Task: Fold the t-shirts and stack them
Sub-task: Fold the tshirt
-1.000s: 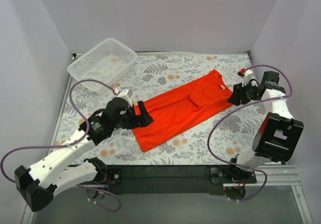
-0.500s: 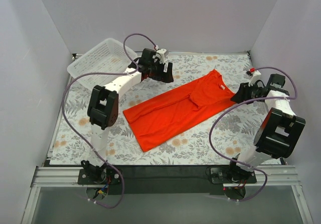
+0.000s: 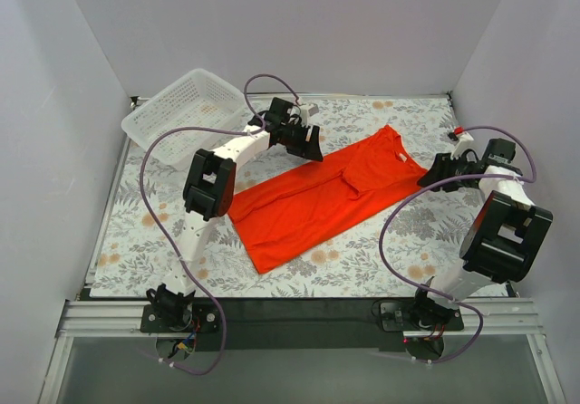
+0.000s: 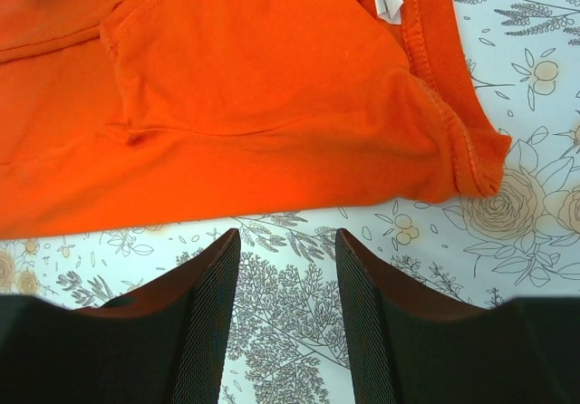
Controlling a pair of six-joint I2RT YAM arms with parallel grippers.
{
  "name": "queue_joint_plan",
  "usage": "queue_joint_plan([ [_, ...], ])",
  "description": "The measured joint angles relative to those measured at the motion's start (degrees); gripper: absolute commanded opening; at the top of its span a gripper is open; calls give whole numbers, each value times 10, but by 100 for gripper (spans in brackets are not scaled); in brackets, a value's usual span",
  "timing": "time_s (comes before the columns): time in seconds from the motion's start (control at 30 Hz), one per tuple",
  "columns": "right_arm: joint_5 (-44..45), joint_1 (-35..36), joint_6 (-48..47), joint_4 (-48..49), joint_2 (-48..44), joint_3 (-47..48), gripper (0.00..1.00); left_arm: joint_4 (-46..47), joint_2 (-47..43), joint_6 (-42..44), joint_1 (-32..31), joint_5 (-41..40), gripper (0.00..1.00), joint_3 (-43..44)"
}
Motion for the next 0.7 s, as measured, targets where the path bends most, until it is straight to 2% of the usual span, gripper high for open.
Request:
queue_joint_plan([
  [0.23,0,-5,2,4,5,0,45,0,2,-7,-5,19,47,3],
  [0.7,0,-8,3,6,6,-1,45,8,45,-11,-19,-12,42,52],
])
